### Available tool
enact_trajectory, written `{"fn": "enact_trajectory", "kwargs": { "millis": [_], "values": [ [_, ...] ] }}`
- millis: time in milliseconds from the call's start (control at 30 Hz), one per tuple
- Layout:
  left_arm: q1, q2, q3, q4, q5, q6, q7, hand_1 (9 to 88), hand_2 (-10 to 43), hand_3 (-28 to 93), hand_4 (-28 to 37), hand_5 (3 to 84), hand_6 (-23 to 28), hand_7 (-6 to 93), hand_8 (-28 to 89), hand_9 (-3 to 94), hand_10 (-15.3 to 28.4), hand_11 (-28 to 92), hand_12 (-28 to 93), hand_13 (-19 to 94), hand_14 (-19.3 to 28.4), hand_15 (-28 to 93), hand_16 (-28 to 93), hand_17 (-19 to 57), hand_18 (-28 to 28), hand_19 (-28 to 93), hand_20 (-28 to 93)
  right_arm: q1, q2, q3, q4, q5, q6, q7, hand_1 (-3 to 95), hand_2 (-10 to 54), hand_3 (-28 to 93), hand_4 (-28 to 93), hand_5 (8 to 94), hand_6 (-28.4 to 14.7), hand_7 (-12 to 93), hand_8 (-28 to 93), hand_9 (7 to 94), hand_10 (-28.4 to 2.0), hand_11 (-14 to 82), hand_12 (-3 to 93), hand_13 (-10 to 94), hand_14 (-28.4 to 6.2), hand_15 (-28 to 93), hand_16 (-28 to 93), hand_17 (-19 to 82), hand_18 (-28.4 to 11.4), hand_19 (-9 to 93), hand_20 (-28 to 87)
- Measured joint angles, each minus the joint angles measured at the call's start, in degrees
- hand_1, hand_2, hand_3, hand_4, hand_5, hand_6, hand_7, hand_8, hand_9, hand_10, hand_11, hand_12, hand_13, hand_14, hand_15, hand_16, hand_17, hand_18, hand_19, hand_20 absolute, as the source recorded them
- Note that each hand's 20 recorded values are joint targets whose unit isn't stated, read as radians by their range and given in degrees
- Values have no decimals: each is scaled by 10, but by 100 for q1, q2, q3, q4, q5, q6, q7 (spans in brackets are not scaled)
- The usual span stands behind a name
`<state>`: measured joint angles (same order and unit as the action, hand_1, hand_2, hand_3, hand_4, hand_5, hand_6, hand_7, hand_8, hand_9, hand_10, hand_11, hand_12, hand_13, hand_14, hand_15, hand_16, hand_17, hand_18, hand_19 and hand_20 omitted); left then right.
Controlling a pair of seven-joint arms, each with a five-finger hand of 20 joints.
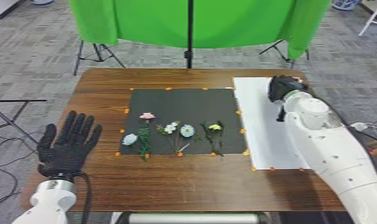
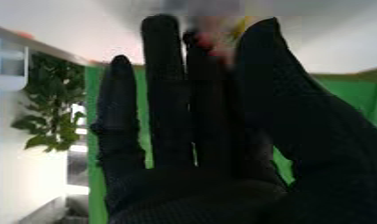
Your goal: Arrange flowers
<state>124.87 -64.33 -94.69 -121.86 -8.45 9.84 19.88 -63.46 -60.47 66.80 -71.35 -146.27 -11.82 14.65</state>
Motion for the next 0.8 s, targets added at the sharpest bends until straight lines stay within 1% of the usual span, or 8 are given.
{"fn": "enact_trajectory", "kwargs": {
  "millis": [33,100,233,333,467,633,733,800],
  "values": [
    [5,-4,0,0,-2,0,2,265,186,759,-283,461,98,129,-107,406,153,198,75,307,157,325,-78,-70,134,363,121,-26,0,-27,-10,-1,86,1,594,-95,682,-283,775,38,304,-55,845,-80,56,297,699,-45,250,379,280,-187,759,343],
    [17,-12,0,-3,-5,0,4,265,186,760,-283,462,98,129,-107,406,153,198,75,307,156,324,-79,-70,134,363,121,-84,1,-37,-64,6,146,0,594,-95,693,-283,785,38,311,-49,863,-82,56,314,707,-44,246,388,283,-187,760,345],
    [49,-33,0,-11,-13,0,8,265,186,759,-283,462,98,129,-106,406,153,199,75,307,156,325,-78,-70,134,363,121,-327,92,-26,-382,178,256,-38,589,-95,708,-283,789,36,312,-47,869,-84,53,323,712,-43,246,394,287,-189,764,349],
    [66,-39,-1,-12,-14,0,12,265,186,759,-283,462,98,129,-107,407,153,199,75,307,157,326,-78,-69,133,362,120,-730,289,1,-929,560,480,-87,589,-95,715,-283,789,34,313,-45,872,-87,53,326,713,-44,247,395,287,-190,765,350],
    [98,-39,-30,-27,-14,1,36,265,186,759,-283,463,98,129,-107,407,153,199,75,307,156,324,-79,-70,133,362,121,-1428,651,69,-1934,757,872,-178,586,-95,720,-283,790,32,313,-43,870,-89,53,330,712,-47,251,398,286,-193,768,352],
    [129,-42,-76,-39,-14,6,58,264,186,759,-283,464,99,129,-106,407,154,200,75,307,157,324,-78,-69,133,362,121,-2102,856,187,-2965,660,878,-417,582,-95,728,-283,787,29,313,-41,867,-92,53,332,708,-49,253,397,286,-195,769,354],
    [132,-42,-86,-42,-14,9,59,264,186,759,-283,464,98,130,-107,407,154,200,74,307,157,325,-78,-69,133,362,121,-2357,833,189,-3329,617,820,-535,582,-95,734,-283,788,26,312,-42,865,-93,52,332,706,-50,254,395,285,-195,770,354],
    [137,-42,-92,-46,-14,11,60,264,186,760,-283,463,98,130,-107,407,153,200,75,307,157,325,-78,-69,133,362,121,-2480,788,164,-3458,601,789,-578,581,-95,736,-283,787,26,312,-42,862,-94,53,333,704,-50,256,394,286,-195,770,354]
  ]
}}
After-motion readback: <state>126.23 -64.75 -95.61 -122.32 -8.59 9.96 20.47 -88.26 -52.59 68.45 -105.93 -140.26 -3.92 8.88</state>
